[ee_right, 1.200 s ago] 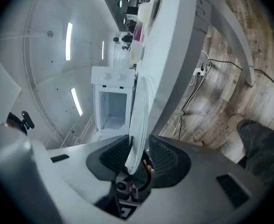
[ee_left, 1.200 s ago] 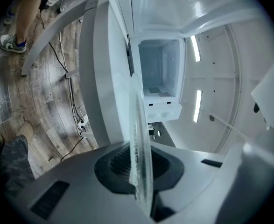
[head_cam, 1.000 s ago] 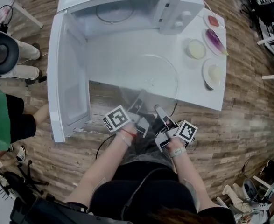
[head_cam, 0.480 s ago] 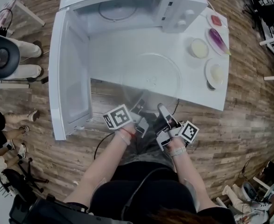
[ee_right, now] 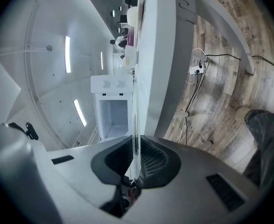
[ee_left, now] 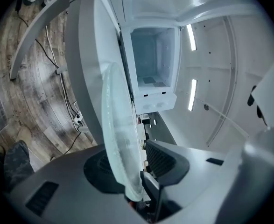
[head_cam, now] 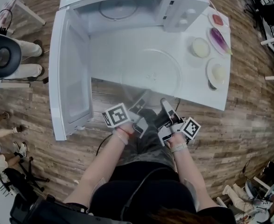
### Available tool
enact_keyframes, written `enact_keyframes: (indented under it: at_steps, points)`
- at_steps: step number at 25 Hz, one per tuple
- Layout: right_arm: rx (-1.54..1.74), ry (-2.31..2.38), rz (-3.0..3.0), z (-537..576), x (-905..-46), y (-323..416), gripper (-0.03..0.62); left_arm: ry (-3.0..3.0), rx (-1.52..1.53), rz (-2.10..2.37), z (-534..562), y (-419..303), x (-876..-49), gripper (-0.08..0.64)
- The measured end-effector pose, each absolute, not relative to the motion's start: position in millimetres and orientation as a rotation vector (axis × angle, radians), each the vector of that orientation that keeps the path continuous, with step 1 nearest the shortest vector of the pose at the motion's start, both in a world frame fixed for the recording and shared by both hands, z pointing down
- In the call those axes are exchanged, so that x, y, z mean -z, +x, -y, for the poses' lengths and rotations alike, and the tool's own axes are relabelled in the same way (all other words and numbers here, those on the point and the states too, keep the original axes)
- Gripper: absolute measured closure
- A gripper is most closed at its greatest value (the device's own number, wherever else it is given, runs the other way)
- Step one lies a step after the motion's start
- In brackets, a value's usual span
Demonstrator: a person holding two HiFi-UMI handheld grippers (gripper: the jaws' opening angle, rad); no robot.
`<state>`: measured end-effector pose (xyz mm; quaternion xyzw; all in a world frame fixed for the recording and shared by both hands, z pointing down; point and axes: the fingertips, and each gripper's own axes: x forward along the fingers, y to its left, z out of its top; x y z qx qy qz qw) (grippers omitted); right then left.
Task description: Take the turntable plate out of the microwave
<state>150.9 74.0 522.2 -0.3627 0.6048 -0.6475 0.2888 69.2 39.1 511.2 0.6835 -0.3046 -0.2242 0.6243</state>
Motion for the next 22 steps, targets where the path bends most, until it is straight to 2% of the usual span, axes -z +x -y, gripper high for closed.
enact_keyframes:
  at_steps: [22]
  points:
    - [1.697,-1.025,-1.577,-50.1,-522.3,147.1,0.545,1.535,0.416,0.554,-60.1,88.8,-517.6,0.426]
